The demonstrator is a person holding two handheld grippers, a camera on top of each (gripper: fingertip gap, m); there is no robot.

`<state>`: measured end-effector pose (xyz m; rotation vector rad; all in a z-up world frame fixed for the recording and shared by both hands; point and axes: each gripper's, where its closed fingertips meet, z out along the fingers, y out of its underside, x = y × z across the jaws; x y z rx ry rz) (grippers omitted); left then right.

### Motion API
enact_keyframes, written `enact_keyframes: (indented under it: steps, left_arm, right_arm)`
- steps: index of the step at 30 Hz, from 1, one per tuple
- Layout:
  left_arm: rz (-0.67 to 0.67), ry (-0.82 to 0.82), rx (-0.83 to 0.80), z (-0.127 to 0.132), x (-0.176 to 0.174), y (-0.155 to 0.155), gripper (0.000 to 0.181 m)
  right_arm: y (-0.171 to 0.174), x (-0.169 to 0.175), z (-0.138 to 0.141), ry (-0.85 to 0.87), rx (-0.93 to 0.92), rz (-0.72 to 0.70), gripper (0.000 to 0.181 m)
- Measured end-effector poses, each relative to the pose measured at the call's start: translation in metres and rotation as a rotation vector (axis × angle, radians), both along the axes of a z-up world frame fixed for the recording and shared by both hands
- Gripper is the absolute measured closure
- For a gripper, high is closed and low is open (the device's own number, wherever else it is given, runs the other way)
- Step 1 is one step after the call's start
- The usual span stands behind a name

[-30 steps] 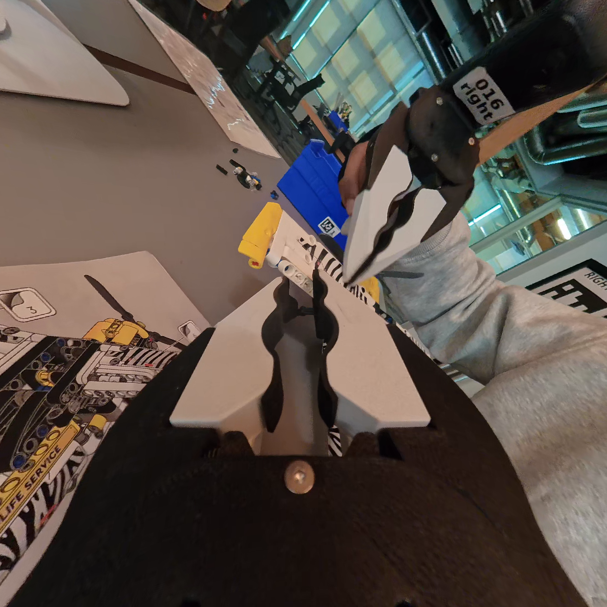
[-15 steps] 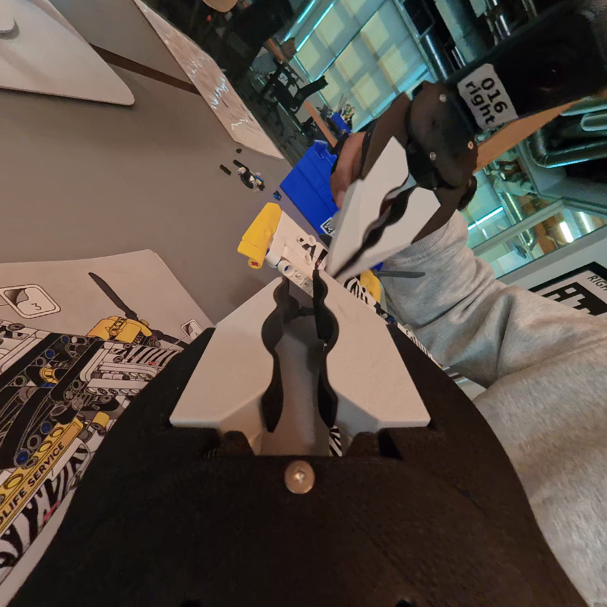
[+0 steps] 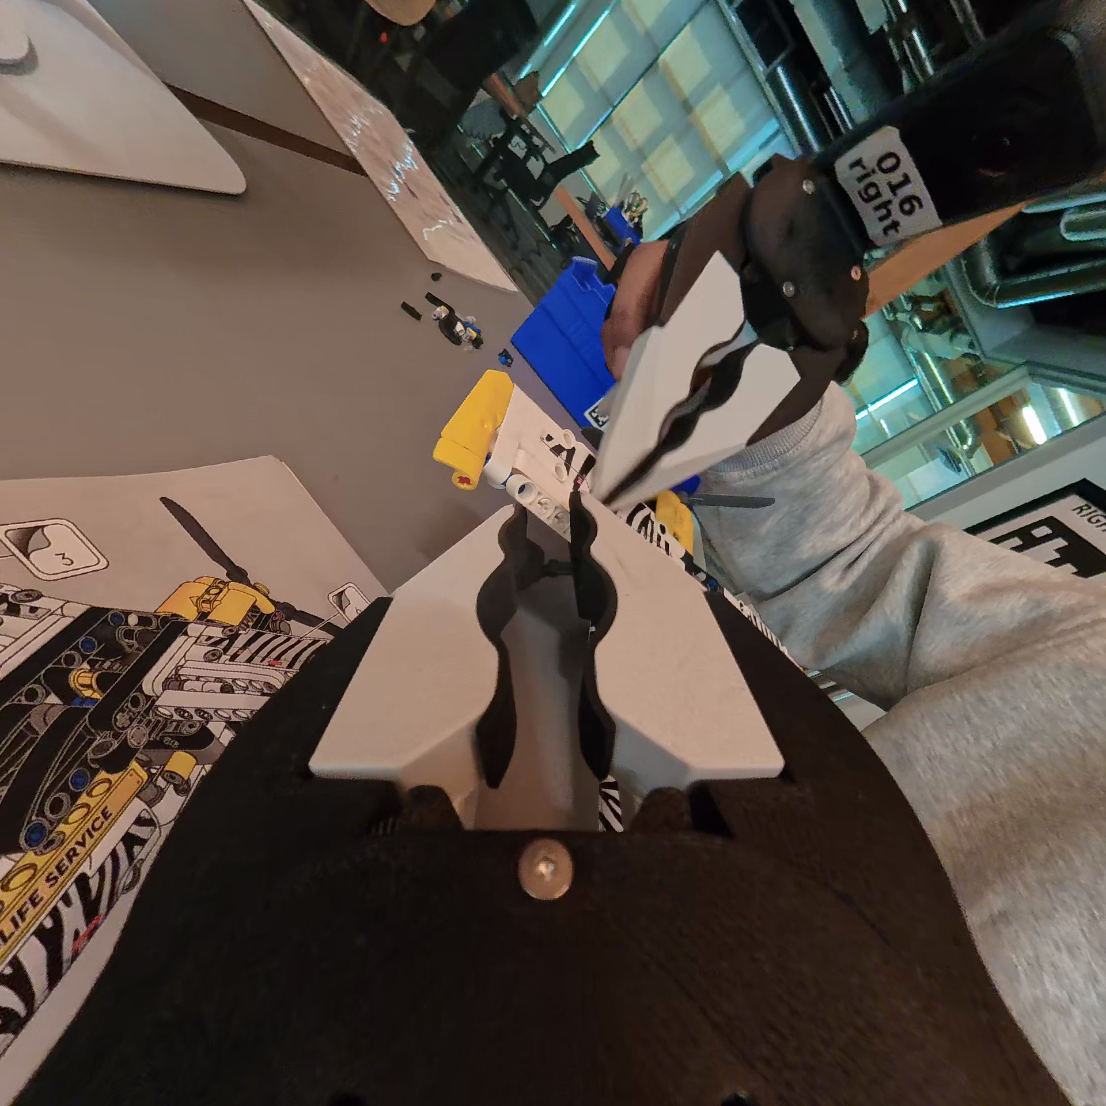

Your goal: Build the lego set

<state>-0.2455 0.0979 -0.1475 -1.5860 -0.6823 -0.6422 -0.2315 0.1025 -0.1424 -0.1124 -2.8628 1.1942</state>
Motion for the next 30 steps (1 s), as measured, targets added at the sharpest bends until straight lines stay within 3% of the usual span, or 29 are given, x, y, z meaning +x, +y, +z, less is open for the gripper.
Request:
enact_keyframes:
  steps: [2, 5, 8, 11, 15, 18, 24, 27, 30]
  left_arm:
    - [-0.003, -0.003, 0.001, 0.000, 0.000, 0.000, 0.169]
    - [-0.009, -0.004, 0.009, 0.001, 0.001, 0.000, 0.169]
    - [0.003, 0.006, -0.009, -0.001, -0.001, 0.000, 0.169]
    - [-0.009, -0.013, 0.016, 0.001, 0.001, 0.000, 0.169]
    - [0.000, 0.008, -0.010, -0.001, -0.001, 0.000, 0.169]
    - [-0.018, -0.028, 0.026, 0.003, 0.002, 0.000, 0.170]
    - [-0.010, -0.024, 0.010, 0.000, 0.000, 0.000, 0.169]
    - [-0.007, -0.015, 0.002, -0.001, 0.000, -0.001, 0.169]
    - [-0.014, -0.023, 0.014, 0.001, 0.001, 0.000, 0.169]
  right_arm:
    - [0.001, 0.005, 0.000, -0.014, -0.002, 0.012, 0.181]
    - [0.004, 0.032, 0.001, -0.174, 0.003, 0.099, 0.181]
    - [0.005, 0.015, 0.000, -0.038, -0.001, 0.028, 0.181]
    - [0.006, 0.038, 0.001, -0.178, 0.006, 0.097, 0.181]
    - [0.006, 0.023, 0.000, -0.087, 0.001, 0.033, 0.181]
    - [0.006, 0.038, 0.001, -0.182, 0.018, 0.081, 0.181]
    - [0.006, -0.010, 0.002, 0.040, 0.015, -0.083, 0.181]
    - [0.005, -0.020, 0.002, 0.098, 0.004, -0.090, 0.181]
    - [0.002, -0.010, 0.002, 0.042, -0.008, -0.047, 0.181]
